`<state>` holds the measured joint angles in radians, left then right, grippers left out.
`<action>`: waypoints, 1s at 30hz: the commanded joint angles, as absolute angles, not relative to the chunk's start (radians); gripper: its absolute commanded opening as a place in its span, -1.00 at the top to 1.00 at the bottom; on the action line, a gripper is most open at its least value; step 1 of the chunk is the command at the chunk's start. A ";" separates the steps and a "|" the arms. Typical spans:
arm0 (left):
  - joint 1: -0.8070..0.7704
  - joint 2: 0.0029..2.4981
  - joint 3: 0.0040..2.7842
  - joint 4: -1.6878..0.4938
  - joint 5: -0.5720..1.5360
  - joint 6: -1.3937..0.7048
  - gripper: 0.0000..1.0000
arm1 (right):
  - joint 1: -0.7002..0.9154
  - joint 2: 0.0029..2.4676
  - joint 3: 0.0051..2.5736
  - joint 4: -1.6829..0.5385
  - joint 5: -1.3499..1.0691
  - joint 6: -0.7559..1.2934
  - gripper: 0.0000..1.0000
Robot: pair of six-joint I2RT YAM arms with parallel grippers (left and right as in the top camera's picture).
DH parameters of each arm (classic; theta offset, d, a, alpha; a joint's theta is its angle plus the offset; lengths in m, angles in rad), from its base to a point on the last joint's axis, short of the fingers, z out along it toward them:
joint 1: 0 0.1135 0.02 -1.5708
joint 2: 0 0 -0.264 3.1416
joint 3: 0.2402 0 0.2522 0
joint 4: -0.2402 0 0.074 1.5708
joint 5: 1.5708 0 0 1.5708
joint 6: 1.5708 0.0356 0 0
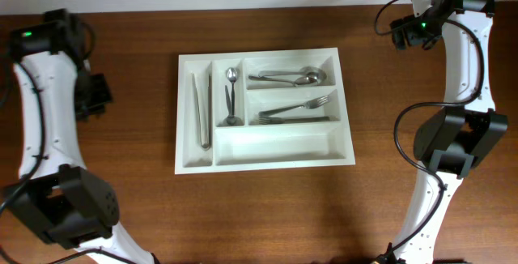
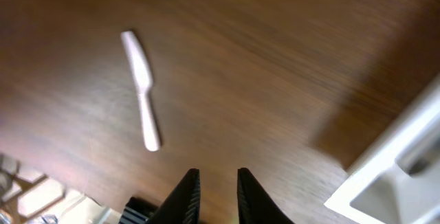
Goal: Pack container
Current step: 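Move the left gripper to the pink plastic knife and grasp it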
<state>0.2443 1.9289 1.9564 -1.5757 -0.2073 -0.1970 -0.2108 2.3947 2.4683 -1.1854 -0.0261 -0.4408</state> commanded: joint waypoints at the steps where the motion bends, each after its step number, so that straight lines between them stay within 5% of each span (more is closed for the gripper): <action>1: 0.324 1.894 1.961 -1.570 -0.245 -0.209 0.54 | -0.216 2.368 2.477 -1.186 -0.029 -0.428 -0.97; 15: 0.422 1.853 1.928 -1.277 -0.172 0.043 0.40 | -0.216 2.368 2.477 -1.186 -0.029 -0.428 -0.97; 30: 0.596 1.853 1.535 -1.144 -0.028 0.130 0.40 | -0.216 2.368 2.477 -1.186 -0.028 -0.428 -0.98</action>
<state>0.5671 1.8664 1.5864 -1.1534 -0.0662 0.1005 -0.2108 2.3947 2.4683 -1.1854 -0.0261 -0.4404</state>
